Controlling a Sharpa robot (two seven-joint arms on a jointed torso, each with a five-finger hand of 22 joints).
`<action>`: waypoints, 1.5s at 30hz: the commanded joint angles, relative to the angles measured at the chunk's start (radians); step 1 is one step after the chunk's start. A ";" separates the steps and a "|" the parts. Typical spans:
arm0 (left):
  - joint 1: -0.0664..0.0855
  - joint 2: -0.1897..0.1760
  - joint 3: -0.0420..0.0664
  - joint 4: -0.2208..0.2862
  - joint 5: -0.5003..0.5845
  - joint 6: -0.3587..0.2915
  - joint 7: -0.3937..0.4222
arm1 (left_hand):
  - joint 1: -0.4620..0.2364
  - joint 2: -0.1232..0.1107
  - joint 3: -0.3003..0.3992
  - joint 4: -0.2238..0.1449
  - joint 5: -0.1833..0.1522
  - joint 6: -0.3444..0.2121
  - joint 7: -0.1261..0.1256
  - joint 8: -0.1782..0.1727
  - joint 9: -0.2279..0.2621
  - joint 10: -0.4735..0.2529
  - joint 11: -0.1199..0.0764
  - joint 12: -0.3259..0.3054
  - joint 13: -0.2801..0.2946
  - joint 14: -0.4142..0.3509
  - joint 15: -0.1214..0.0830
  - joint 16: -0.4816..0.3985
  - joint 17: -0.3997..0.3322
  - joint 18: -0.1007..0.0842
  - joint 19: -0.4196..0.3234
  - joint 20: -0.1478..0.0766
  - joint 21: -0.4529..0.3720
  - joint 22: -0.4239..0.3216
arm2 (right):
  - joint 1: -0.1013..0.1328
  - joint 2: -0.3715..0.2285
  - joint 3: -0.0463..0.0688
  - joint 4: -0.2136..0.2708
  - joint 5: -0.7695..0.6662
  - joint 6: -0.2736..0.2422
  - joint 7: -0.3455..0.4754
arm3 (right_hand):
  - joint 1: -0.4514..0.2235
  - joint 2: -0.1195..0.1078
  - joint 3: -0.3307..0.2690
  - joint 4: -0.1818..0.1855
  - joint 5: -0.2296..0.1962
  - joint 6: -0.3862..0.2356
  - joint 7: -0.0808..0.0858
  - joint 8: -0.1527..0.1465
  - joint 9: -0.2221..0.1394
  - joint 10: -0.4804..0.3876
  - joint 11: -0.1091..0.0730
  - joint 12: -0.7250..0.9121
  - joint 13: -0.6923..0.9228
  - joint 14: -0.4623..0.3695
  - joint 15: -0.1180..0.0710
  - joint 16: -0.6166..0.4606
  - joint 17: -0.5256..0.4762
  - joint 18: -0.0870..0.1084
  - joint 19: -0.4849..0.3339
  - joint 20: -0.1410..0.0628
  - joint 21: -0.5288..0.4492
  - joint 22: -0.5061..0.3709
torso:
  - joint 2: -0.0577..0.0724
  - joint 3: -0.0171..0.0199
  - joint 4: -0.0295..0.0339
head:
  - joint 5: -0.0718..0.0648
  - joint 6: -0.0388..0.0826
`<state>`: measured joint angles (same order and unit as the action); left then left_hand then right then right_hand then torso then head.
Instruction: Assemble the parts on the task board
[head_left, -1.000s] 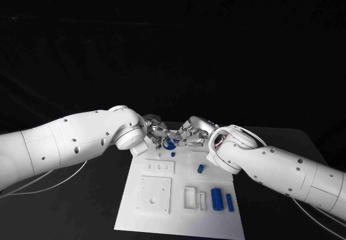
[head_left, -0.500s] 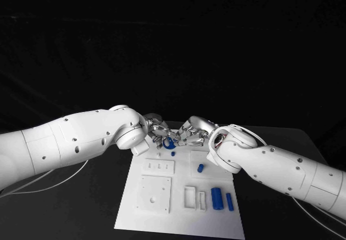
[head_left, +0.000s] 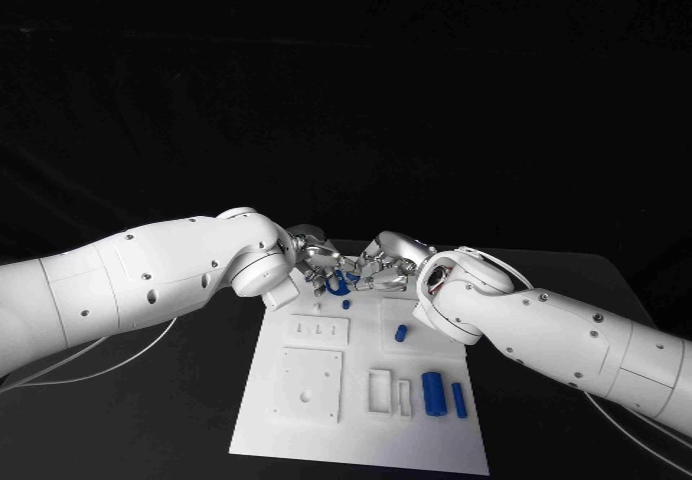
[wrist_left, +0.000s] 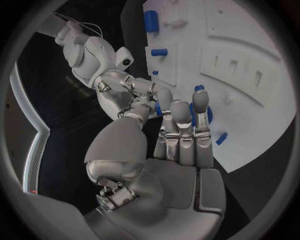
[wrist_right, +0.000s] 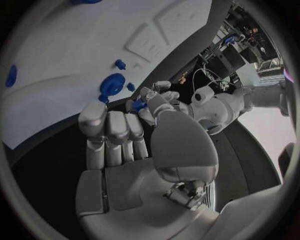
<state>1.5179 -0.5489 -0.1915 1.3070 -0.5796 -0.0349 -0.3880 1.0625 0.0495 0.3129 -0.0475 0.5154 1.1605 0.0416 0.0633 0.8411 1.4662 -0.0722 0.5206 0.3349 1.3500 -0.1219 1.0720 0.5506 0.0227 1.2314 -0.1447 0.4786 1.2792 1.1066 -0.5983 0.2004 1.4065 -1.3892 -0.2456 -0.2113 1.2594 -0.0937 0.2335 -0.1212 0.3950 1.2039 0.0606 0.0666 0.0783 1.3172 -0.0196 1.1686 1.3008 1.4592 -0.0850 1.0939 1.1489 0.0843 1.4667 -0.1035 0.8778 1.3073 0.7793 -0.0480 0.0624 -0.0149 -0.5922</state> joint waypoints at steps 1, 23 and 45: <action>0.004 0.000 0.002 0.005 0.023 -0.002 0.022 | -0.023 -0.005 0.053 -0.043 0.052 0.070 -0.064 0.012 0.226 0.046 -0.010 0.008 0.003 -0.003 -0.008 0.007 0.002 -0.013 0.009 -0.004 -0.011 0.014 | -0.002 -0.001 -0.002 -0.004 -0.010 0.017 -0.001 | 0.005 -0.003 -0.002 0.006 -0.005 0.006 0.000 -0.004 -0.002 -0.004 -0.004 -0.009 -0.003 0.000 -0.004 -0.005 -0.001 -0.005 0.039 -0.004 -0.006 0.108 | -0.001 0.0007 -0.0013 | 0.001 -0.001; 0.002 -0.072 -0.013 0.092 -0.148 -0.157 0.036 | -0.016 -0.017 0.064 -0.068 0.063 0.093 -0.071 0.002 0.246 0.047 -0.019 0.079 0.035 0.008 -0.018 0.063 0.030 -0.013 0.030 -0.013 -0.003 0.047 | -0.010 -0.119 0.000 0.034 0.040 -0.051 0.050 | 0.033 -0.030 -0.123 0.065 0.042 -0.124 0.038 -0.004 -0.011 -0.047 0.018 -0.063 -0.056 -0.008 0.015 -0.039 -0.029 0.010 0.034 0.016 -0.065 0.098 | -0.003 0.0022 -0.0022 | 0.016 -0.010; -0.057 -0.159 -0.052 0.244 -0.395 -0.361 -0.051 | 0.025 -0.043 0.057 -0.038 0.057 0.120 -0.075 0.003 0.144 0.046 -0.027 0.148 0.110 0.029 -0.027 0.144 0.109 -0.010 0.031 -0.022 0.071 0.047 | 0.050 -0.141 0.053 -0.072 0.235 -0.156 0.136 | 0.011 -0.028 -0.091 0.068 0.058 -0.113 0.035 -0.004 -0.011 -0.062 0.015 -0.078 -0.085 -0.014 0.013 -0.077 -0.062 0.013 0.033 0.014 -0.140 0.085 | -0.022 0.0154 0.0074 | 0.022 -0.058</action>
<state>1.4645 -0.7085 -0.2431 1.5448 -0.9117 -0.3495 -0.4136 1.0674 -0.0036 0.3280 -0.0516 0.5696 1.1773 0.0573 0.0660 0.9837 1.4720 -0.0874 0.6669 0.4420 1.3761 -0.1458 1.2115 0.6581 0.0227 1.2601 -0.1662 0.5457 1.3077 1.1529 -0.7419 0.2523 1.3412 -1.2087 -0.3724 -0.1143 1.2816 -0.1232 0.1428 -0.0580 0.4494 1.0823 0.0961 0.0657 0.0684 1.2591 -0.0052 1.0898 1.2147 1.4473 -0.0733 1.0163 1.0862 0.0837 1.4649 -0.0945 0.7357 1.3073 0.7601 -0.0340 0.0673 0.0100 -0.6446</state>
